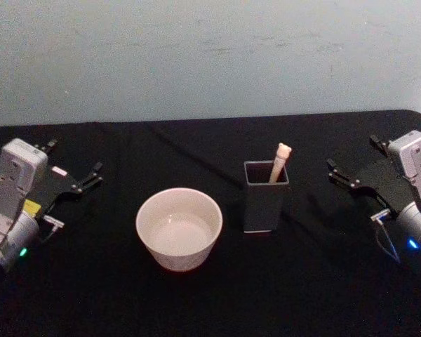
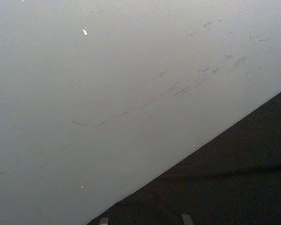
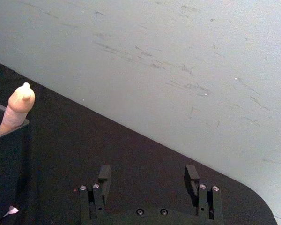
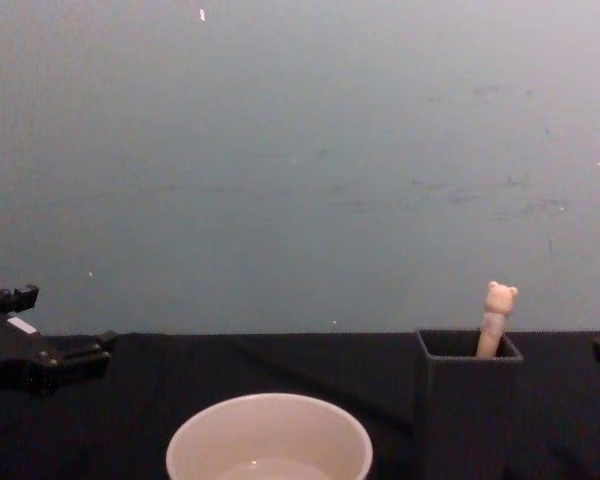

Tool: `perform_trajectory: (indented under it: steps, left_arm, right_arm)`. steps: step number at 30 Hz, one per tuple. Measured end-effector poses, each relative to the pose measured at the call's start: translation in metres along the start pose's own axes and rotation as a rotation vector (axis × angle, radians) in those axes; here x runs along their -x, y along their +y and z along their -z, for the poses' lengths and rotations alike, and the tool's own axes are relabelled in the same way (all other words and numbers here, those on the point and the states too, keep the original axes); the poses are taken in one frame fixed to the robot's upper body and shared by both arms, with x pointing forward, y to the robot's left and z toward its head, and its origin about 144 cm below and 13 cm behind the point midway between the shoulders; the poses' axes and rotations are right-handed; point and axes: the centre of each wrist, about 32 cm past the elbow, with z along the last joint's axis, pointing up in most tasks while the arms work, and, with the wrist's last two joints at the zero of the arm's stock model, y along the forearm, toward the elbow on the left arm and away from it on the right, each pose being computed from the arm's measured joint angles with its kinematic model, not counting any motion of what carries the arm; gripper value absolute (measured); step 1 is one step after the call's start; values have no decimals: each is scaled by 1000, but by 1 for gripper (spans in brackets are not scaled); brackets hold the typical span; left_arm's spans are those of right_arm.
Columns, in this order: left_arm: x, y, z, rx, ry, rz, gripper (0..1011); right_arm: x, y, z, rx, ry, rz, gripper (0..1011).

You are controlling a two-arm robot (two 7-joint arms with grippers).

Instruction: Pick up the stirring spoon with one hand, stir inside the cup, then place it back in its original position.

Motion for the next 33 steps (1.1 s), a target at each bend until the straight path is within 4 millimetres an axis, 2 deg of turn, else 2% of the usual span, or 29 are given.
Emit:
perform_trajectory:
  steps: [33]
  left_arm:
    - [0, 0, 0, 0, 0, 0, 1001]
  right_arm:
    - [0, 0, 0, 0, 0, 0, 1002]
